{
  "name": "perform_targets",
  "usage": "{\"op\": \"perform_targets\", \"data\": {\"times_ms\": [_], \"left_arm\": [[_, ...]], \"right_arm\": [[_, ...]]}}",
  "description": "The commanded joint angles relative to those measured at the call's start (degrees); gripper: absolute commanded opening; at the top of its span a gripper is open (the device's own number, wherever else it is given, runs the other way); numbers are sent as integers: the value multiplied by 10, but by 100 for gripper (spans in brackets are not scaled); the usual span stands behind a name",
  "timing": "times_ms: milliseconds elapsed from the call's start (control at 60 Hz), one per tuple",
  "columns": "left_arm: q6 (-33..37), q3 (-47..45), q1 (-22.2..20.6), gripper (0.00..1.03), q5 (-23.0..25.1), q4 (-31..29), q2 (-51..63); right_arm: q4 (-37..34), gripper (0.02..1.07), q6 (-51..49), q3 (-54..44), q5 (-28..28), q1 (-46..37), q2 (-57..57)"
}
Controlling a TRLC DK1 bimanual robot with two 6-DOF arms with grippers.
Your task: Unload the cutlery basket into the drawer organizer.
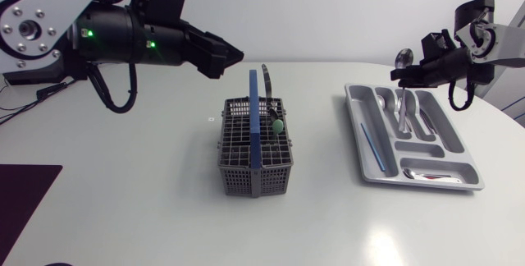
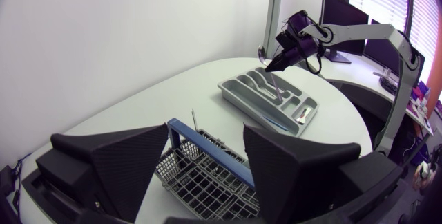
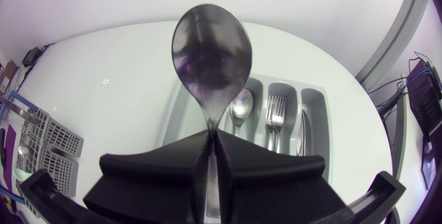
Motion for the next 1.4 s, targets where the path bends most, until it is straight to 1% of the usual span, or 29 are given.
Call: {"op": "perform_targets", "data": {"times_ms": [0, 350, 817, 1017, 1167, 1250, 1333, 1383], "left_arm": [[15, -23, 5, 94, -2, 2, -13], [26, -45, 9, 94, -2, 5, -29], [35, -81, 11, 95, -4, 1, -55], [50, -108, 12, 95, -11, -10, -72], [72, -124, 12, 95, -11, -44, -87], [87, -140, 11, 95, -12, -55, -102], [113, -154, 7, 95, -12, -82, -109], [123, -168, 2, 95, -13, -88, -117]], "right_arm": [[1, 8, 2, 23, 14, -7, 32], [15, 8, 19, 75, 29, -20, 126], [-4, 9, 40, 144, 32, -22, 232], [-9, 24, 42, 152, 35, -17, 246], [-14, 39, 41, 153, 39, -15, 242], [-14, 45, 40, 146, 39, -15, 227], [-10, 49, 39, 132, 39, -15, 205], [-6, 49, 35, 118, 38, -14, 185]]}}
